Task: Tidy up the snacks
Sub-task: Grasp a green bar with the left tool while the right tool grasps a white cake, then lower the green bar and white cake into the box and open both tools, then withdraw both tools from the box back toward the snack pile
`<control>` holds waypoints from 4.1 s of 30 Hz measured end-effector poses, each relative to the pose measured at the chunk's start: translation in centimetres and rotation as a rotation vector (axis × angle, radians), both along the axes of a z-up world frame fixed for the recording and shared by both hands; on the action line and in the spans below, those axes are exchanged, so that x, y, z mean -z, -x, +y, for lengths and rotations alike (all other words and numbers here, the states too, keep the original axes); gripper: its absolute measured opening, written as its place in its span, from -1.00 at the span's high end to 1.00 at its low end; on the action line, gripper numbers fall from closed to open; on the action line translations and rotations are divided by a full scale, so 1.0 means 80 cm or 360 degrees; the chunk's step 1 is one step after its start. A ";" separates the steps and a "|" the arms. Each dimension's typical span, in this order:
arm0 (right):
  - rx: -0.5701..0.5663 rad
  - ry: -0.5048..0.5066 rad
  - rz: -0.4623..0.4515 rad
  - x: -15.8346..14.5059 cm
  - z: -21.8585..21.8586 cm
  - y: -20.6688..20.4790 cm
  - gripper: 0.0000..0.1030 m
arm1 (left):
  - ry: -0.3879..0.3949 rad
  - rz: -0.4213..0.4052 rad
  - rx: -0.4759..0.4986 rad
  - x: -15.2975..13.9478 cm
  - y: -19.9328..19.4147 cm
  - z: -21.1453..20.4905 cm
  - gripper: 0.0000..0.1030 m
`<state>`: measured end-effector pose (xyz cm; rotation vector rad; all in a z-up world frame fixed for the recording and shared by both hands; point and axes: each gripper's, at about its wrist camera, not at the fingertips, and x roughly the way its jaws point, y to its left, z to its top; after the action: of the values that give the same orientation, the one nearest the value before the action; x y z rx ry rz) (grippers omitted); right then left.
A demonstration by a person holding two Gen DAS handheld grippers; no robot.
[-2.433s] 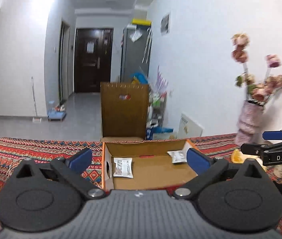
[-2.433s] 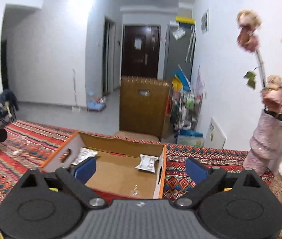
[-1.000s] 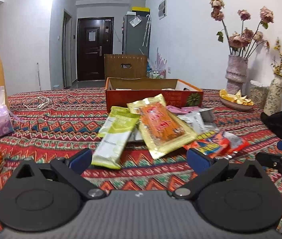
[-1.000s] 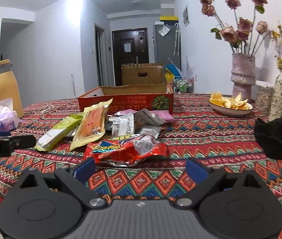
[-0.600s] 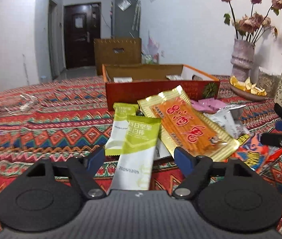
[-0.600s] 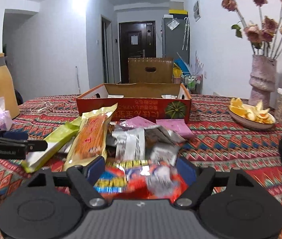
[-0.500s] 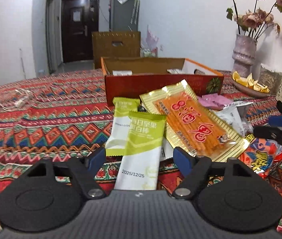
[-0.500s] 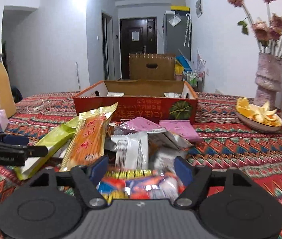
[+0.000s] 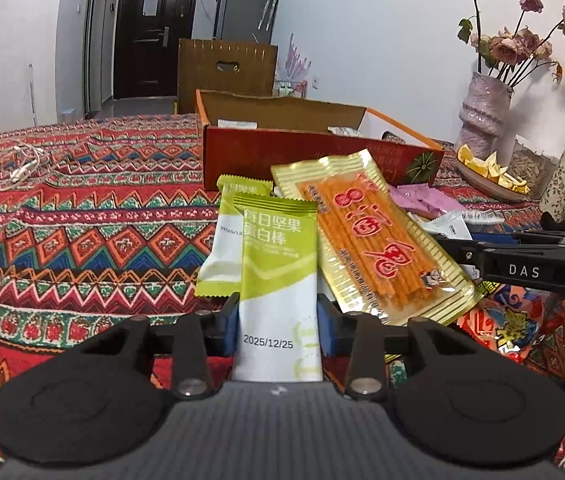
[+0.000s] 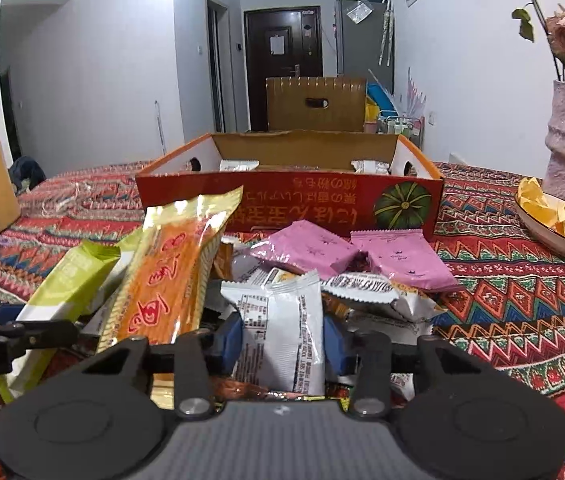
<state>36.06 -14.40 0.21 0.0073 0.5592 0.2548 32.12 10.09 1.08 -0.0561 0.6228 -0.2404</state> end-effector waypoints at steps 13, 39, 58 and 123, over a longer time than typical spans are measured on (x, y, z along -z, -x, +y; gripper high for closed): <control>0.0036 -0.0056 -0.0248 -0.061 -0.053 0.107 0.28 | 0.0054 -0.0135 -0.0150 -0.057 0.103 -0.031 0.27; -0.0073 -0.0108 -0.0222 -0.064 -0.096 0.148 0.28 | 0.0113 -0.0173 -0.0082 -0.097 0.079 -0.066 0.27; -0.0243 -0.0139 0.0106 -0.121 -0.062 -0.294 0.28 | 0.0048 0.0186 -0.0089 -0.109 -0.358 -0.085 0.26; -0.0097 0.0074 -0.0225 -0.033 -0.089 0.251 -0.83 | -0.0136 -0.0279 -0.0263 -0.040 0.238 -0.076 -1.00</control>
<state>16.01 -21.51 2.84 -0.0723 0.4250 0.2992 13.09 3.99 4.30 -0.0036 0.4503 -0.0576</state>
